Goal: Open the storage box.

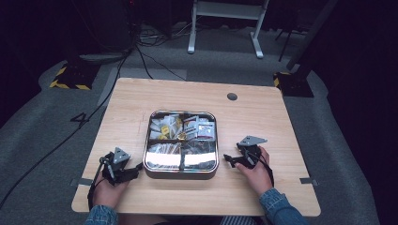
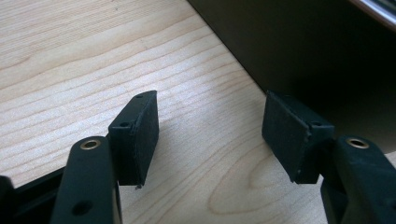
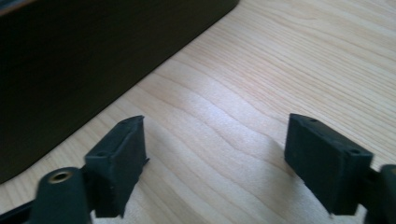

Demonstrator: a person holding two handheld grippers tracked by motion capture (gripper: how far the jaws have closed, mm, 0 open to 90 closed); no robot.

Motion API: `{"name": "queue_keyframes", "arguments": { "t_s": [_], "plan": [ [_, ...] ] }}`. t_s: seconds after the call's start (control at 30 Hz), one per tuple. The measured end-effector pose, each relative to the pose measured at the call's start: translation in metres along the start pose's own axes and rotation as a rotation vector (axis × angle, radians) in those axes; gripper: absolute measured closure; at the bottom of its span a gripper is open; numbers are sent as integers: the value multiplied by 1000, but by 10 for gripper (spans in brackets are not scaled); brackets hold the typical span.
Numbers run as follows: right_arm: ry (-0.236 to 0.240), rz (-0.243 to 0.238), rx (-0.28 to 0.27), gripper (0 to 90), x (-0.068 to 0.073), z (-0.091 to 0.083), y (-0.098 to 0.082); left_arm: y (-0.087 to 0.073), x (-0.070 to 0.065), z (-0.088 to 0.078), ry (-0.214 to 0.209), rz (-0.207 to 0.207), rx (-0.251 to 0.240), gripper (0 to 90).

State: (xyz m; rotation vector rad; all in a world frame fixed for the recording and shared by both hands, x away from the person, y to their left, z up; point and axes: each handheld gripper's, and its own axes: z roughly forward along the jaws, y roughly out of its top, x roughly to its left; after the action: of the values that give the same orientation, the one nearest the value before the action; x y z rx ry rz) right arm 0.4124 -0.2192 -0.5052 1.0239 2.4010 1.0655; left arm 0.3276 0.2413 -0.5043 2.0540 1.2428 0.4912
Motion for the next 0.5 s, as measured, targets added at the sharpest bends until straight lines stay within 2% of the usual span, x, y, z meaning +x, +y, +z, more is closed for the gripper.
{"name": "queue_keyframes", "arguments": {
  "t_s": [0.2,0.33,0.47,0.5],
  "plan": [
    [13,-9,3,182,-1,-1,-1,0,0,0,0,0,0,370],
    [2,1,2,193,-1,-2,-2,1,1,1,-4,1,2,368],
    [-26,33,23,216,-2,-5,-1,2,1,2,-6,-1,1,370],
    [-28,60,29,218,-3,-7,-1,2,1,2,-3,-1,0,372]
  ]
}}
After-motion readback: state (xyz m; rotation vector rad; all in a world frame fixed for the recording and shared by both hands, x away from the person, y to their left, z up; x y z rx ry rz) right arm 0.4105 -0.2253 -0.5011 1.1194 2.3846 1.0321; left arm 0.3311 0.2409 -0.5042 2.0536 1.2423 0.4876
